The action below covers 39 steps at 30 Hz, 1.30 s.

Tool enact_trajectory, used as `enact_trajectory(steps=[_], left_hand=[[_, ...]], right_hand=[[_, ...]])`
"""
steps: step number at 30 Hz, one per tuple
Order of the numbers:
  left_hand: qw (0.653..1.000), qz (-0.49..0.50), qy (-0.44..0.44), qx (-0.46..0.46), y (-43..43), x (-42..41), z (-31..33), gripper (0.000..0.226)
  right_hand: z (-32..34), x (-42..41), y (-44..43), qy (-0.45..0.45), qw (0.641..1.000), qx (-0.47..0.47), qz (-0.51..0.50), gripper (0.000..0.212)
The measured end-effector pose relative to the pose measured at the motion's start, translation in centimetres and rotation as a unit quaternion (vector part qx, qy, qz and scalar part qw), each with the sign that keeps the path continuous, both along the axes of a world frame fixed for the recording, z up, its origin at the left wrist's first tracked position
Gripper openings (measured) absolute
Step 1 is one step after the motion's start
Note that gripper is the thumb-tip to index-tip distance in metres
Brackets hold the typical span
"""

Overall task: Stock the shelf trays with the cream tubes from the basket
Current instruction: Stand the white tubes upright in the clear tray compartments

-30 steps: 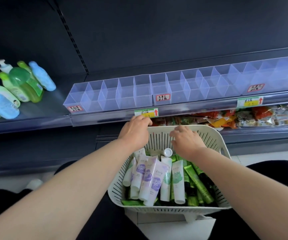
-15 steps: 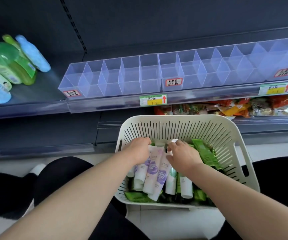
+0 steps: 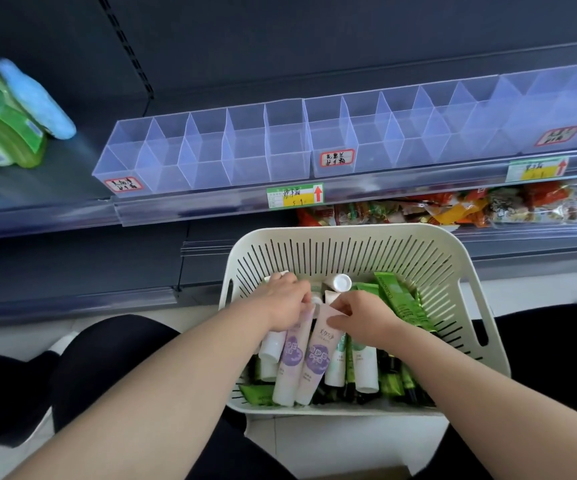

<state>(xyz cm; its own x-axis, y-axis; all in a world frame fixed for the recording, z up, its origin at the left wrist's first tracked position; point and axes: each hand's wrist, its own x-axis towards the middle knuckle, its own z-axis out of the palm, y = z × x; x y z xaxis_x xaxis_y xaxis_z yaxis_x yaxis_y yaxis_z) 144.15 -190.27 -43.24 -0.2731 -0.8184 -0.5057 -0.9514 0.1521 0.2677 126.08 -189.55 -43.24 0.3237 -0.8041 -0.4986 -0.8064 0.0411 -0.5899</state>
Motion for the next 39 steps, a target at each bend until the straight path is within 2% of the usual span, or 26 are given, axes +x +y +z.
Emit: enact_trajectory(steps=[2,6,9,12,16,21,25,30,32,36,39], left_hand=[[1.000,-0.009,0.023,0.009,-0.3,0.3,0.6,0.003],[0.997,0.019,0.059,0.048,-0.4,0.8,2.5,0.015],[0.993,0.063,0.089,0.048,0.8,1.2,4.0,0.004],[0.994,0.061,0.069,0.056,2.3,1.6,5.4,0.018],[0.994,0.080,0.003,-0.070,3.6,2.0,7.5,0.016],[0.971,0.105,-0.038,-0.213,3.8,3.0,12.7,0.017],[0.933,0.179,0.046,-0.309,3.2,3.4,16.9,0.015],[0.872,0.280,0.182,-0.359,1.1,3.0,20.2,0.015],[0.860,0.292,0.186,-0.376,0.3,2.9,20.7,0.015],[0.844,0.290,0.107,-0.438,-1.6,3.3,21.2,0.014],[0.823,0.329,0.126,-0.446,-3.1,4.0,21.6,0.016]], right_hand=[[0.4,0.1,0.0,-0.019,1.000,0.012,0.012,0.009],[0.9,0.0,0.4,-0.041,0.999,0.008,0.028,0.006],[2.1,-0.1,0.7,-0.059,0.998,-0.037,0.006,0.008],[4.1,-0.4,0.7,-0.073,0.991,-0.108,-0.027,0.007],[7.6,-0.7,0.4,-0.100,0.976,-0.184,-0.054,0.005],[12.5,-0.1,-0.4,-0.160,0.946,-0.269,-0.086,0.003],[15.9,0.0,-1.8,-0.183,0.920,-0.319,-0.135,0.006],[18.9,0.0,-3.9,-0.188,0.910,-0.332,-0.160,0.008],[19.8,0.4,-4.8,-0.182,0.908,-0.342,-0.160,0.009],[21.3,1.2,-6.8,-0.197,0.898,-0.352,-0.177,0.013],[21.9,2.2,-8.6,-0.218,0.894,-0.346,-0.185,0.012]])
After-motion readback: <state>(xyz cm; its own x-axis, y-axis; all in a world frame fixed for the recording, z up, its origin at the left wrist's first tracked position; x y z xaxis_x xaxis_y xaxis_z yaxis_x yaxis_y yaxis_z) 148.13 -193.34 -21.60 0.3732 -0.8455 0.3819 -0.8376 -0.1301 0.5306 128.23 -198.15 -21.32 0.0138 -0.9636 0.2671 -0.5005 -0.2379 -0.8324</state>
